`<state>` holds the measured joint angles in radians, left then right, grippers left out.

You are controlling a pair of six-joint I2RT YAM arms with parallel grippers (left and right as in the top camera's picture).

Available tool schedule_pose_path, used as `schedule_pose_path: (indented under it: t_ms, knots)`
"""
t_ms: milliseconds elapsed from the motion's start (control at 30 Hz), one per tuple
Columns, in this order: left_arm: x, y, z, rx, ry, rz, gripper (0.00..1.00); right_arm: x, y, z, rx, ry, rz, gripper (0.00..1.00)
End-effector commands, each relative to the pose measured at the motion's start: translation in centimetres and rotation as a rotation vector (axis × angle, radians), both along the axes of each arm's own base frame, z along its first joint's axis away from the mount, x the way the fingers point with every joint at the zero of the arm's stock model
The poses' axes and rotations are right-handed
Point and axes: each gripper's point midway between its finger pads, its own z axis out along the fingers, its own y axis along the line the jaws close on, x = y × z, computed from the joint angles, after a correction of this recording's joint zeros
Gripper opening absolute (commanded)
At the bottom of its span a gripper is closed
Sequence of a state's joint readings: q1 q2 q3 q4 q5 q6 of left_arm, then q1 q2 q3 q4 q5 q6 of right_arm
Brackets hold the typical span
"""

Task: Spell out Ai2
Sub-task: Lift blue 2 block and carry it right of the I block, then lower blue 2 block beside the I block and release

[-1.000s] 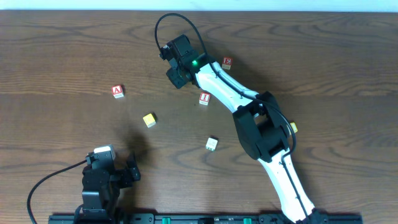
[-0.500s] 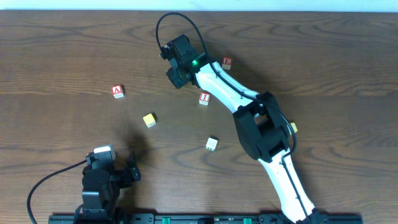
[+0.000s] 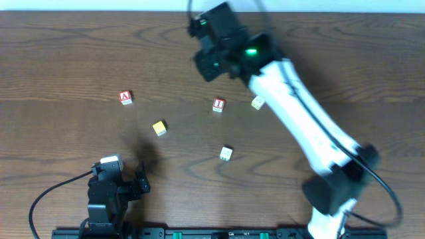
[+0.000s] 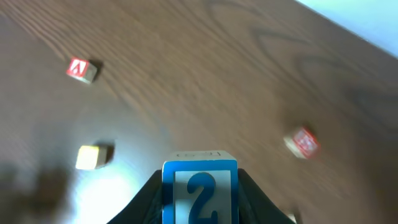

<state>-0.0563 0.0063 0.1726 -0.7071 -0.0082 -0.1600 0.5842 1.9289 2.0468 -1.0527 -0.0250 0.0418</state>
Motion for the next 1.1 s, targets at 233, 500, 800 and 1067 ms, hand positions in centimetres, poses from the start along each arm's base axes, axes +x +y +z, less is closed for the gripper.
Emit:
schedule_pose_path:
  t_ms: [233,500,800,1067]
  knots:
    - [-0.4,0.2,-0.9,0.015,0.034,0.008,0.95,-2.2,-6.8,-9.4,-0.033,0.282,-0.329,0.01]
    - [-0.4,0.2,-0.9,0.015,0.034,0.008,0.96,-3.7,-8.6,-16.0,-0.085,0.333,-0.549,0.01]
    - [-0.4,0.2,-0.9,0.015,0.034,0.008,0.95,-4.4,-8.1,-20.3,-0.011,0.396,-0.766,0.01]
    - [-0.4,0.2,-0.9,0.015,0.034,0.008,0.96,-3.8,-7.0,-22.4,-0.006,0.399,-0.767,0.01]
